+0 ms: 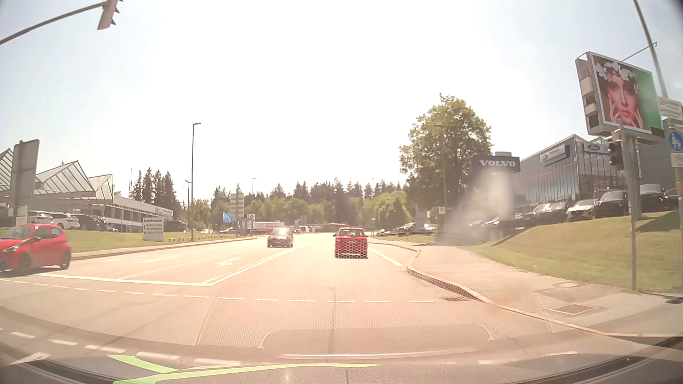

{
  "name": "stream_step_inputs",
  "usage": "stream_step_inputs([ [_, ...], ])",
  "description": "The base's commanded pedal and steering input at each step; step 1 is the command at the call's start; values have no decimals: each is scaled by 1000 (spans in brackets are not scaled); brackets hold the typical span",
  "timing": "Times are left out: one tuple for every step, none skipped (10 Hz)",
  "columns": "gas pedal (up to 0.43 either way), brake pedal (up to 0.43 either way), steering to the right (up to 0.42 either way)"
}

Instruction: Follow the waypoints while adhering to traffic rules and regulations

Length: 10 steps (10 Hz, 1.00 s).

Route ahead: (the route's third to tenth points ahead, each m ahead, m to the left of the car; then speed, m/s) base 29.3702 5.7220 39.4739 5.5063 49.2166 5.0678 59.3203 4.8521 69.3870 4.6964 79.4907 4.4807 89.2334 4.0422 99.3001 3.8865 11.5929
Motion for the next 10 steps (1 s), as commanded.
stream_step_inputs([
  [197,0,0],
  [197,0,0],
  [197,0,-1],
  [197,0,0],
  [197,0,-1],
  [197,0,-1],
  [197,0,-1],
  [197,0,-1],
  [197,0,-2],
  [197,0,-2],
])
